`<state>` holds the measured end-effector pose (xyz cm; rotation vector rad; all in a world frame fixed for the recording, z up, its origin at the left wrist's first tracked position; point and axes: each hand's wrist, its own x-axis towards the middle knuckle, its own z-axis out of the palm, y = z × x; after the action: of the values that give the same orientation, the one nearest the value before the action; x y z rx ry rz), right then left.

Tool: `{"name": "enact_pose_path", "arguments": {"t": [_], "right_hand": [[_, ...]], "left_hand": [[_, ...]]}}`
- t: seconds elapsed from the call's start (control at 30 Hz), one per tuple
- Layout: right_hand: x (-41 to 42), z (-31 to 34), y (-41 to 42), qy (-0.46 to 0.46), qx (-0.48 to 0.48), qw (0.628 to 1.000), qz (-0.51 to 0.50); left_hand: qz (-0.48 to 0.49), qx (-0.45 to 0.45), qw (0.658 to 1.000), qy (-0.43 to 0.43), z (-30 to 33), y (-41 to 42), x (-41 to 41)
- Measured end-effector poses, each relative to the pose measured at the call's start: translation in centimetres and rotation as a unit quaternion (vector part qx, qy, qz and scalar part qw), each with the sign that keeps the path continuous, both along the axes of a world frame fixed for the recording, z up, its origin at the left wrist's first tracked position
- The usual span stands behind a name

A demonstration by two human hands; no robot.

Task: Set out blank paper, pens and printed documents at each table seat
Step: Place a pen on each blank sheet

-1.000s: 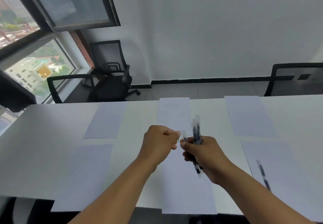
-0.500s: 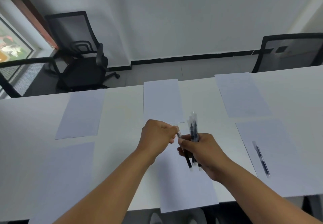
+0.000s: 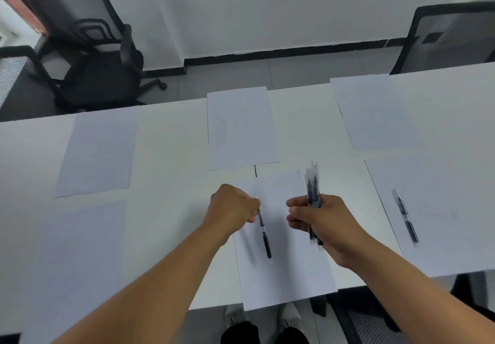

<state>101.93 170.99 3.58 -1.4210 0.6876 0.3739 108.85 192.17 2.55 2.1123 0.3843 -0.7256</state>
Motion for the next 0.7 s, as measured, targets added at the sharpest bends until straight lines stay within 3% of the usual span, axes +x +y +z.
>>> {"name": "enact_pose_path", "arguments": {"t": [0.23,0.7], "right_hand": [[-0.9,-3.1,-0.1,0.029,0.005,1.000,0.012],[-0.6,-4.9,0.0,0.051,-0.002,0.998,0.034]], "left_hand": [[-0.007,0.032,0.999,0.039,-3.9,-0.3,0.3],[-0.049,0.080,0.995,0.025,-5.5,-1.4,1.5]]}}
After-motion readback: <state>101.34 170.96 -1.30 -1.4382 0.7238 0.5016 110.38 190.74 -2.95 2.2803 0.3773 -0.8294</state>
